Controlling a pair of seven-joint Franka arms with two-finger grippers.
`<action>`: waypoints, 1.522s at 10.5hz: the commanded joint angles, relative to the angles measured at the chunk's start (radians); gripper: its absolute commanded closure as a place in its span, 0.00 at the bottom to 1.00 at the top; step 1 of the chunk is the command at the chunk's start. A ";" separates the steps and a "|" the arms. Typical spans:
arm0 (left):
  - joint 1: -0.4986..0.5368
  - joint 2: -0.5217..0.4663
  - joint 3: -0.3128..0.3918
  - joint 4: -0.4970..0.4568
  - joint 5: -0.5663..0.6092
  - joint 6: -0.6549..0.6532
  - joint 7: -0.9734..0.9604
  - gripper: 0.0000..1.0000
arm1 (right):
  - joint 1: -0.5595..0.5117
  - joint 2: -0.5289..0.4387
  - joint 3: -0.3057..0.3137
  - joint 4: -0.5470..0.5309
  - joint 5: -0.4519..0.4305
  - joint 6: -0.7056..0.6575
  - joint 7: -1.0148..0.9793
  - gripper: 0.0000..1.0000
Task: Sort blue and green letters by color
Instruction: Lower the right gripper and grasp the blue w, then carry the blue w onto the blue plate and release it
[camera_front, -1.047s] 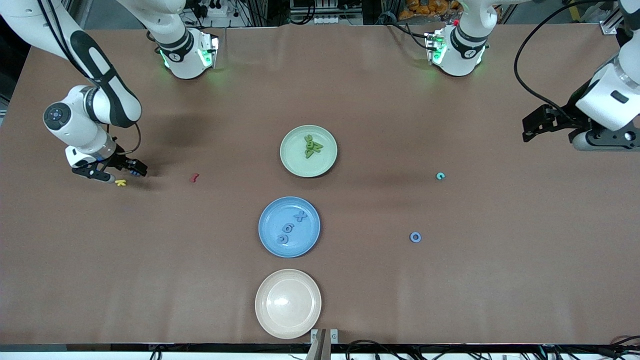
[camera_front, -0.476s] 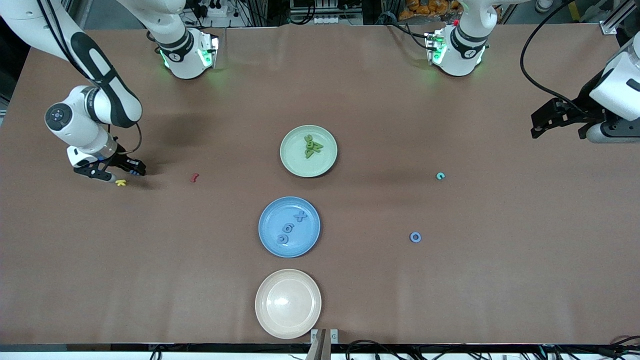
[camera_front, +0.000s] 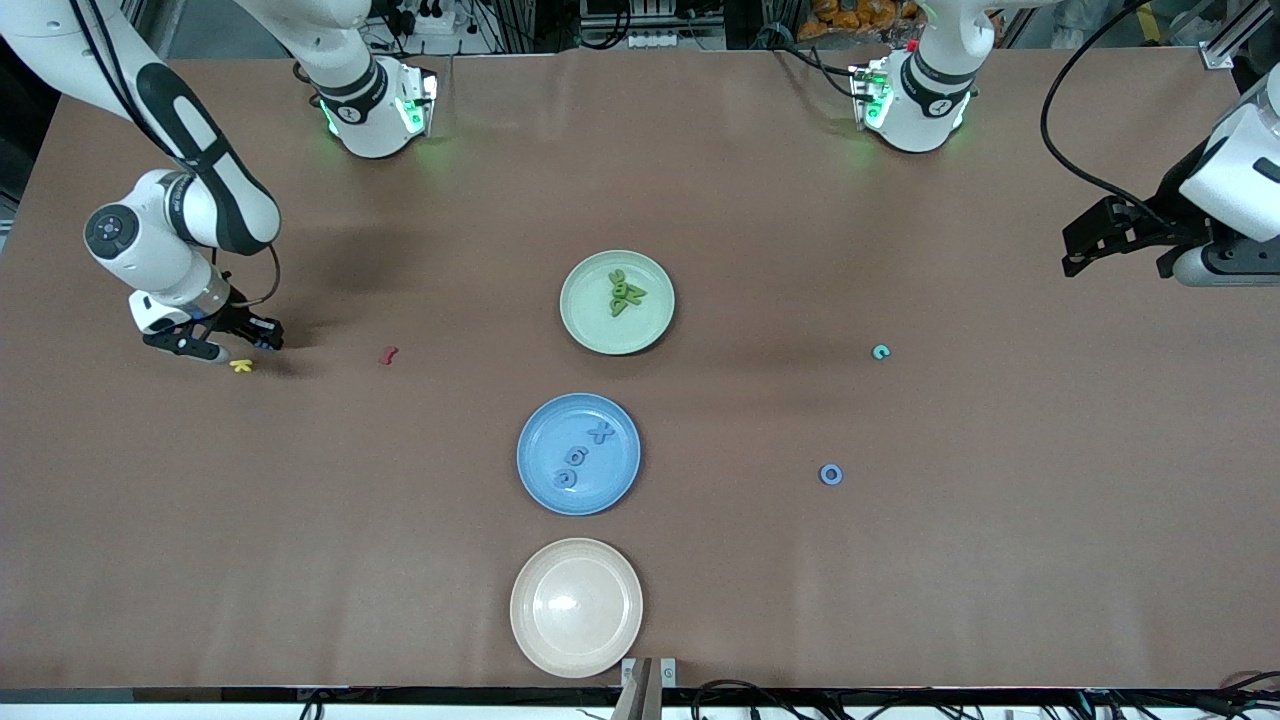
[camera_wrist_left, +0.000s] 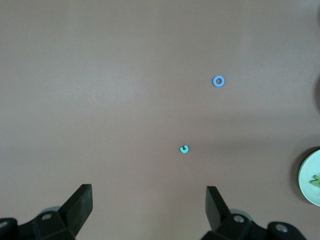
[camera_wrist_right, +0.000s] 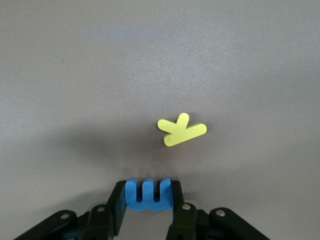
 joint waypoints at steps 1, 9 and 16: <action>0.004 -0.006 0.000 0.002 0.018 -0.003 0.027 0.00 | -0.026 -0.007 0.022 -0.004 -0.017 0.009 -0.011 0.87; 0.004 0.001 -0.002 0.001 0.018 0.005 0.021 0.00 | 0.273 -0.064 0.020 0.259 0.084 -0.241 0.064 0.87; 0.004 -0.002 -0.002 -0.002 0.018 0.003 0.012 0.00 | 0.626 0.204 0.005 0.727 0.236 -0.343 0.081 0.87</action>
